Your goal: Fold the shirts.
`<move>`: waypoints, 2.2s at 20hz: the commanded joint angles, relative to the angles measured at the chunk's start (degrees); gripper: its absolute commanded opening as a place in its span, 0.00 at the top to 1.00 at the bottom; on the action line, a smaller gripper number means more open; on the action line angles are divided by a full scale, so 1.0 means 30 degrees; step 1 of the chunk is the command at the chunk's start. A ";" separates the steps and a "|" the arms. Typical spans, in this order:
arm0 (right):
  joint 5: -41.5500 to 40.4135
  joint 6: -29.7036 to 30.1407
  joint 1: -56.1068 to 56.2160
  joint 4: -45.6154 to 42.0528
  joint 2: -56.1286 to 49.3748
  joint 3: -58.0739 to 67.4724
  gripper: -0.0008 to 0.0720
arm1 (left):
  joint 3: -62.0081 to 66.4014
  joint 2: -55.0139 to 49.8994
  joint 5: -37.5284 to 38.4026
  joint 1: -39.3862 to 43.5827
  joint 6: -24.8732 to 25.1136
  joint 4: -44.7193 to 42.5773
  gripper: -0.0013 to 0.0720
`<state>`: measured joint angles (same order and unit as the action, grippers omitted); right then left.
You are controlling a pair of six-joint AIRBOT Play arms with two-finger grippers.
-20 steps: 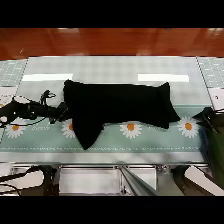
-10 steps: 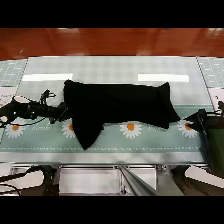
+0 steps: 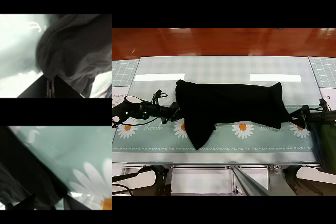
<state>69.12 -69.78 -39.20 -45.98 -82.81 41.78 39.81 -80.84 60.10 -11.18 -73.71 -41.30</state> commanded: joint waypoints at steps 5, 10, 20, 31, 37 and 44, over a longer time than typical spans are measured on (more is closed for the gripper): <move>-0.1304 0.1166 0.1814 0.1341 -0.0947 0.0831 0.96 | 0.0022 -0.0007 -0.0029 0.0007 -0.0007 0.0015 0.95; 0.1807 0.1450 0.1814 0.1545 -0.0787 0.3781 0.95 | 0.1260 0.0546 0.0481 0.0007 0.0000 0.0583 0.95; 0.1093 -0.2324 0.2353 0.2601 0.4087 1.7959 0.95 | 1.7617 0.4095 0.1953 -0.0051 -0.1479 0.2339 0.95; 0.2412 -0.3723 0.2492 -0.2608 1.1657 2.3941 0.95 | 2.6505 0.9216 0.6441 -0.3825 -0.3155 -0.0772 0.95; 0.4641 -0.5013 0.2514 -0.5938 1.5489 2.3919 0.95 | 2.6447 1.4396 0.6215 -0.1676 -0.3716 -0.7788 0.95; 0.8641 -0.6448 0.7308 -1.0010 1.7187 2.3482 0.95 | 2.5369 1.7165 0.9865 0.3657 -0.6390 -1.7165 0.95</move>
<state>88.58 -87.00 -21.74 -70.61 -32.71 113.16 117.95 -31.79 83.68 -4.49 -89.82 -80.55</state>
